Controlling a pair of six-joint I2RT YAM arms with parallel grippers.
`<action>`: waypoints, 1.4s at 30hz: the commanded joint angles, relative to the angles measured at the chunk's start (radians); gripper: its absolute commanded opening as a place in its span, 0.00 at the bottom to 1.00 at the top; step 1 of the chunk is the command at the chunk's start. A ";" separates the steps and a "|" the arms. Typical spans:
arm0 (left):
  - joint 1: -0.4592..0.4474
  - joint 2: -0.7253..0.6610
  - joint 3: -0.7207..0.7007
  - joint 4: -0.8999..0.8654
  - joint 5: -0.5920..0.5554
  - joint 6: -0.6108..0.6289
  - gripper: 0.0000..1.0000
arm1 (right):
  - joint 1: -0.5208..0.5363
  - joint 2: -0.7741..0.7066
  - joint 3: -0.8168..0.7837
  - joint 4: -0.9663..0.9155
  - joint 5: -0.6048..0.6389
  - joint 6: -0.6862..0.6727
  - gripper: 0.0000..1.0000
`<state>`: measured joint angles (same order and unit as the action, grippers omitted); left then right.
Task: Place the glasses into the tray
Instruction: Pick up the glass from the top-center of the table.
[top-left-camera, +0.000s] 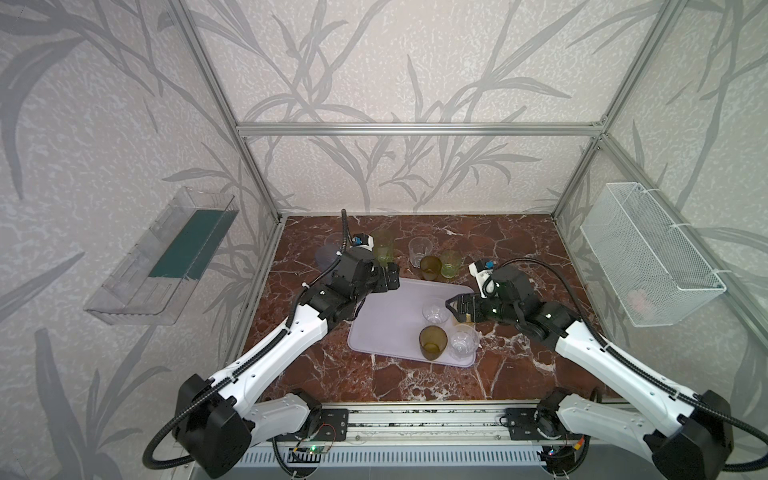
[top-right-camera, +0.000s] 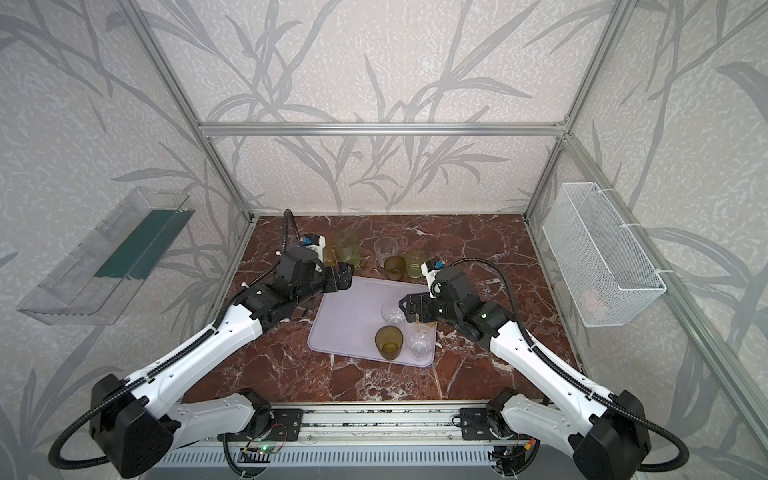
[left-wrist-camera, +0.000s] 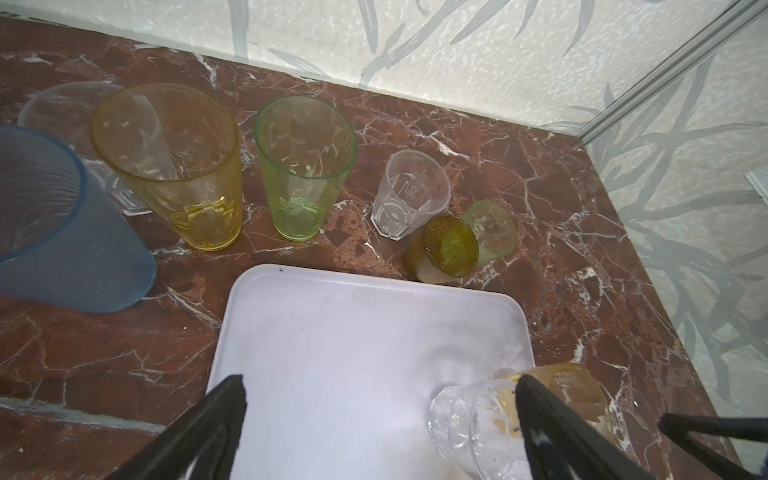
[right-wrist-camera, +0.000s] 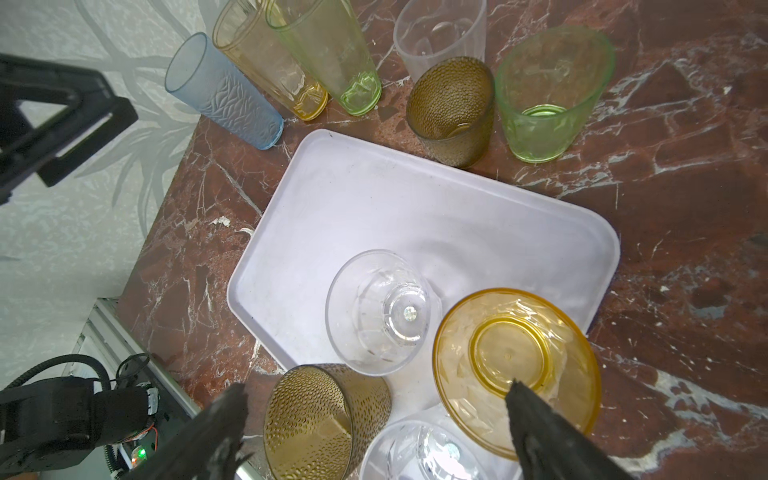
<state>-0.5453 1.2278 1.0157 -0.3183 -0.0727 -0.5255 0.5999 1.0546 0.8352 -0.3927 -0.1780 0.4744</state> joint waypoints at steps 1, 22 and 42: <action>0.024 0.062 0.061 -0.005 0.009 0.033 0.99 | -0.028 -0.029 -0.017 0.006 -0.040 -0.008 0.96; 0.274 0.196 0.251 -0.043 0.110 0.064 0.98 | -0.240 0.155 0.047 0.032 -0.149 0.022 0.95; 0.331 0.058 0.068 0.105 0.330 -0.053 0.98 | -0.268 0.751 0.552 -0.055 0.082 -0.051 0.55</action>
<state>-0.2195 1.3296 1.0973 -0.2577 0.2230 -0.5556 0.3370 1.7721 1.3392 -0.3901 -0.1581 0.4469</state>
